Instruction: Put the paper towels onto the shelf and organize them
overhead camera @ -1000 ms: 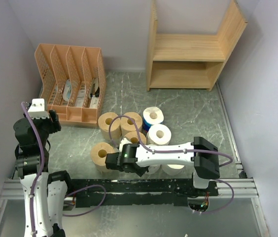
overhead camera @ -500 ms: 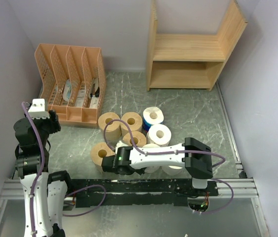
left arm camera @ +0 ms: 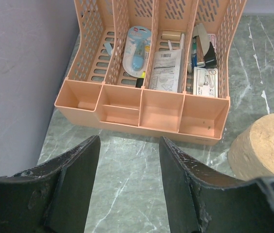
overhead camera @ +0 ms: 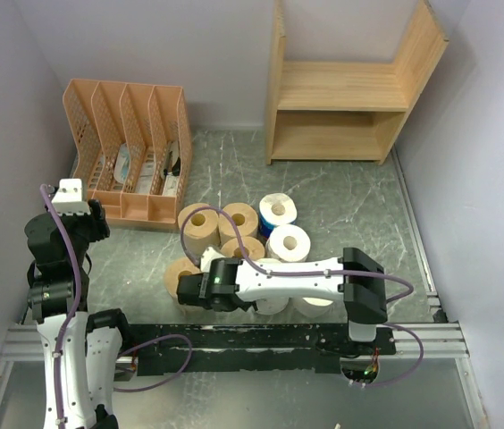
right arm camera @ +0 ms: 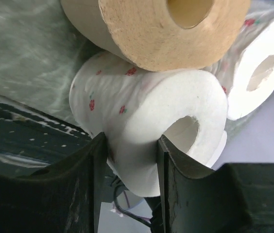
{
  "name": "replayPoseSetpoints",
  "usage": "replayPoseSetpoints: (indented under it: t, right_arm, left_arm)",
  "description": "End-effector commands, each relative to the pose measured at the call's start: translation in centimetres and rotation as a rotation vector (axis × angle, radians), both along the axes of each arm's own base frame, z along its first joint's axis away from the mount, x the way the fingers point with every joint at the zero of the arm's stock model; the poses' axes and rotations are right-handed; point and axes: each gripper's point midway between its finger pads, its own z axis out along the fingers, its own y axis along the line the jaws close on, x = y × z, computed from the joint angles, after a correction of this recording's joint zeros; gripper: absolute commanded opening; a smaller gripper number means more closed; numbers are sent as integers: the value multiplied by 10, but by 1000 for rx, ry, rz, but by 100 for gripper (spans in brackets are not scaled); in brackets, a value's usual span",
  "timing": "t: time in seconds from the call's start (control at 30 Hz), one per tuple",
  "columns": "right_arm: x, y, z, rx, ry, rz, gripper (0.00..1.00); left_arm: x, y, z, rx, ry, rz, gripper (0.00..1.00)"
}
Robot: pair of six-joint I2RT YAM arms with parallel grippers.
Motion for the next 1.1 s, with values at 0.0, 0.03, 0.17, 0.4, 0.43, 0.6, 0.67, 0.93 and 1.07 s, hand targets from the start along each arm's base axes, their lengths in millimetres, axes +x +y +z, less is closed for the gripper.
replayPoseSetpoints:
  t: [0.0,0.03,0.17,0.4,0.43,0.6,0.67,0.93,1.07]
  right_arm:
    - [6,22,58,204,-38,12,0]
    - [5,28,66,235,-29,26,0]
    - [2,39,102,350,-6,79,0]
    - [18,40,181,570,-93,103,0]
    - [28,33,186,567,-131,85,0]
    - [100,-12,178,364,-296,-37,0]
    - [125,-28,177,264,-350,-66,0]
    - [215,-67,182,302,-453,-93,0]
    - [245,-82,177,236,-475,-95,0]
  left_arm:
    - [-1,-6,-1,8,5,-40,63]
    - [-1,-6,0,9,4,-39,63]
    - [-2,-6,1,11,1,-36,62]
    - [-1,-6,0,9,5,-40,61]
    - [-1,-6,0,9,5,-40,61]
    - [0,-5,-2,4,8,-37,60]
    - [0,-5,-2,6,11,-35,59]
    - [1,-6,-3,-1,9,-44,58]
    - [1,-8,-2,6,9,-48,58]
